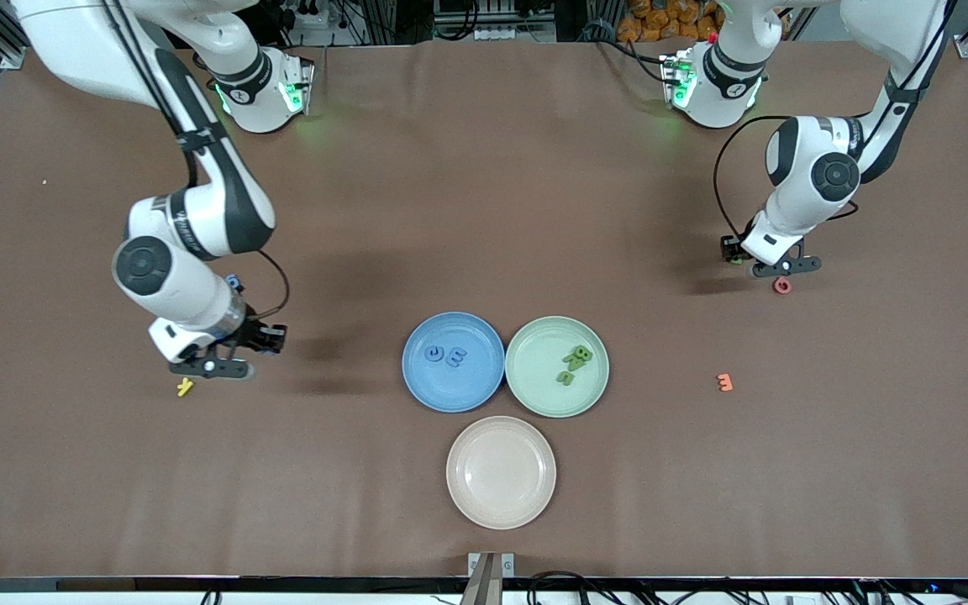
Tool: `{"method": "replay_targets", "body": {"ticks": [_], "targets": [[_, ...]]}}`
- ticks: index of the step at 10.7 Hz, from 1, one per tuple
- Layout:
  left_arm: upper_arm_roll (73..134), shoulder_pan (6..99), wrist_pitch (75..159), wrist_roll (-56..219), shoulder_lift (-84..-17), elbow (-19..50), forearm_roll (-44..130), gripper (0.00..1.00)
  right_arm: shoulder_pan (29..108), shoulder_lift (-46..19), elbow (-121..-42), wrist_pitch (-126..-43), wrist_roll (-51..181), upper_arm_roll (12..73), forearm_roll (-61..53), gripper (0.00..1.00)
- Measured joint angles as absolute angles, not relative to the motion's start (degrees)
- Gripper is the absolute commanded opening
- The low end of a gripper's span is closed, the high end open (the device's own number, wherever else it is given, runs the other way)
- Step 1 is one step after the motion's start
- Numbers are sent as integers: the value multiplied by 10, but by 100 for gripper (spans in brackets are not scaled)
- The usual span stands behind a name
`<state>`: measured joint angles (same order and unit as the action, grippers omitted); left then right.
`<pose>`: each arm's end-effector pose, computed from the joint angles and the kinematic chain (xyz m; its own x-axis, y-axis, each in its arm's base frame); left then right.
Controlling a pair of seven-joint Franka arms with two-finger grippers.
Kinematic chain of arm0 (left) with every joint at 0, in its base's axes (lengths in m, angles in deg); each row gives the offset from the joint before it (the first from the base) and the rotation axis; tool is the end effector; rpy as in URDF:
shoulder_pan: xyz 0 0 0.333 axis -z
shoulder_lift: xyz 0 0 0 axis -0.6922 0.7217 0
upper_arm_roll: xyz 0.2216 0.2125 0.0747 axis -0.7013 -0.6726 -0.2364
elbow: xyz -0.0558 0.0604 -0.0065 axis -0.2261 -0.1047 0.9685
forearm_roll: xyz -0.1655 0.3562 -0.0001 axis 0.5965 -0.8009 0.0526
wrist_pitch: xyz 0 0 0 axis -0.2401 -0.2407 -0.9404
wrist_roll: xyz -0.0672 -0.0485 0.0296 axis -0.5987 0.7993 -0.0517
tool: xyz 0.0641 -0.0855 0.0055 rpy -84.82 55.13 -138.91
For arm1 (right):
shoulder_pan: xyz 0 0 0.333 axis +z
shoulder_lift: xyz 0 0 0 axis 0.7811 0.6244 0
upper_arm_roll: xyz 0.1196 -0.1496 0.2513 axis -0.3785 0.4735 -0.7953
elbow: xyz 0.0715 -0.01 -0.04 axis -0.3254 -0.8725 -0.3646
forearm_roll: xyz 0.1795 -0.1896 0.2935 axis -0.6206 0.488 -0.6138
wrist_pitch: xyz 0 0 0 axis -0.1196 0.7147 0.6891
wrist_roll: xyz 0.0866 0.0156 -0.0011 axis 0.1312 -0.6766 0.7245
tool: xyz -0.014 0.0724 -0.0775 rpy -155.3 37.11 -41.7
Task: Sort letters by color into matching plates
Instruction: 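Drop the blue x into the blue plate with the right gripper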
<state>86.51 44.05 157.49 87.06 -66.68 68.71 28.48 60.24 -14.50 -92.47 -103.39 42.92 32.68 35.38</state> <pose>0.4087 -0.0141 0.1763 0.9917 0.1024 -0.0780 0.0993 -0.9942 -0.0421 0.6122 0.1403 0.2888 0.9983 -0.0498 0.0302 -0.0495 -0.9987 -0.0116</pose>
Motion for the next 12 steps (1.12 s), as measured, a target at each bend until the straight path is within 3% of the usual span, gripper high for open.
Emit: {"method": "replay_targets", "body": {"ticks": [3,6,7,9,10,11,12], "targets": [[865,442,1575,870,-666,687,285,38,666,-102,-863,-1034,437,321,356,19],[866,444,1577,870,-662,685,285,13,720,-44,-788,-1034,438,318,357,19],[866,444,1578,870,-662,684,285,0,734,-20,-761,-1035,438,314,357,19],[866,445,1580,870,-661,681,285,0,763,24,-716,-1037,438,309,358,20],[866,446,1582,870,-660,676,285,0,776,40,-699,-1038,438,309,358,29],[866,452,1582,869,-660,666,285,0,785,52,-685,-1038,438,309,358,91],[867,460,1571,869,-660,649,285,0,791,62,-673,-1038,438,308,358,100]]}}
